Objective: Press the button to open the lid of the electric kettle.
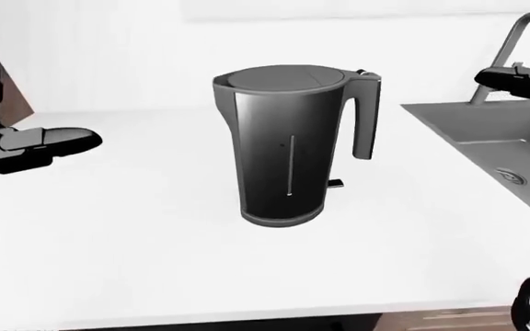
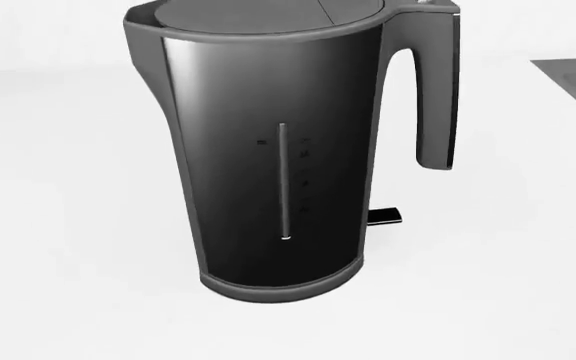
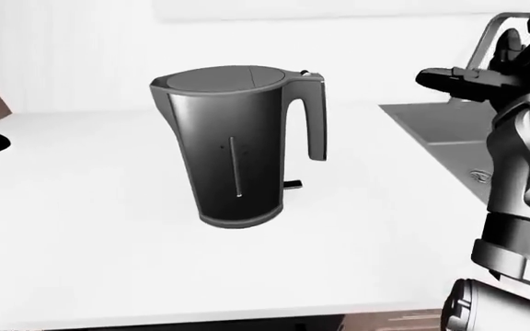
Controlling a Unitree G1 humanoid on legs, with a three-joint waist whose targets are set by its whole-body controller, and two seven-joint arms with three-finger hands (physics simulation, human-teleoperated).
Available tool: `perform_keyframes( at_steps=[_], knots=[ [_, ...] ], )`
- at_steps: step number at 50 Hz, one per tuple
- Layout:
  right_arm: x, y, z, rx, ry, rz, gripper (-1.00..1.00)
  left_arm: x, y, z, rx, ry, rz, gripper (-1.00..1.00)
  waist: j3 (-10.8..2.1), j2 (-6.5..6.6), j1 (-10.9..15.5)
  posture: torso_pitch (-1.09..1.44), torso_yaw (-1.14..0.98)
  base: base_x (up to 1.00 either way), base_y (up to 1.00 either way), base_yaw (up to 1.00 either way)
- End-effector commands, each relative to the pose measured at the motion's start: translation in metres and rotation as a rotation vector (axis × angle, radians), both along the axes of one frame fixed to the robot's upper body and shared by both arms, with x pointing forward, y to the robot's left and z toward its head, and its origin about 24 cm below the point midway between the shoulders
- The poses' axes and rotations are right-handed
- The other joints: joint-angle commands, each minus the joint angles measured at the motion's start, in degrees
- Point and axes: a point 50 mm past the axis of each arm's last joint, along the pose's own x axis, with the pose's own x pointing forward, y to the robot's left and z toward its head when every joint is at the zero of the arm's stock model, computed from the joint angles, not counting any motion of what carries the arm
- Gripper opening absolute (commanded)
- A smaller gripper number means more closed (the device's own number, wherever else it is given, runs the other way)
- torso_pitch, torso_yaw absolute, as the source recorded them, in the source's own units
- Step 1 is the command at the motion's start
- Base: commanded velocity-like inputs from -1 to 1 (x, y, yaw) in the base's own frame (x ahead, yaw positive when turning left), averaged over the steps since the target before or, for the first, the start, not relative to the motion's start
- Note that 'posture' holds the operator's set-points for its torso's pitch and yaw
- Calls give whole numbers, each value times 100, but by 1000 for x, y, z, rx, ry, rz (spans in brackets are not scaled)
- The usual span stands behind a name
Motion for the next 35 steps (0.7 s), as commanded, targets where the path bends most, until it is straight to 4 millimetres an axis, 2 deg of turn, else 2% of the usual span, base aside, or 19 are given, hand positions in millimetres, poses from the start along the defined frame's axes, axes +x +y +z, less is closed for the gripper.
perform_keyframes(
  at_steps=[1,6,13,17,27,35],
  knots=[
    [-5,4,20,-54,-79,4,100,-5,-2,11,26,-66,6,100,-76,-11,0,-25,0,0,0,0],
    [6,16,17,-112,-58,25,100,-6,-2,12,32,-76,2,100,-159,12,-11,-25,0,0,0,0],
    [19,29,27,-140,-61,57,100,-7,-2,12,33,-75,-2,100,-197,62,-21,-25,0,0,0,0],
    [24,33,30,-154,-60,71,100,-6,-3,11,26,-63,-12,100,-233,82,-13,-27,0,0,0,0],
    [37,40,39,-170,-52,100,100,-8,-3,12,46,-80,-2,100,-474,97,6,-31,0,0,0,0],
    [49,44,42,-179,-35,113,100,-8,-5,13,50,-85,-6,100,-535,118,8,-31,0,0,0,0]
  ],
)
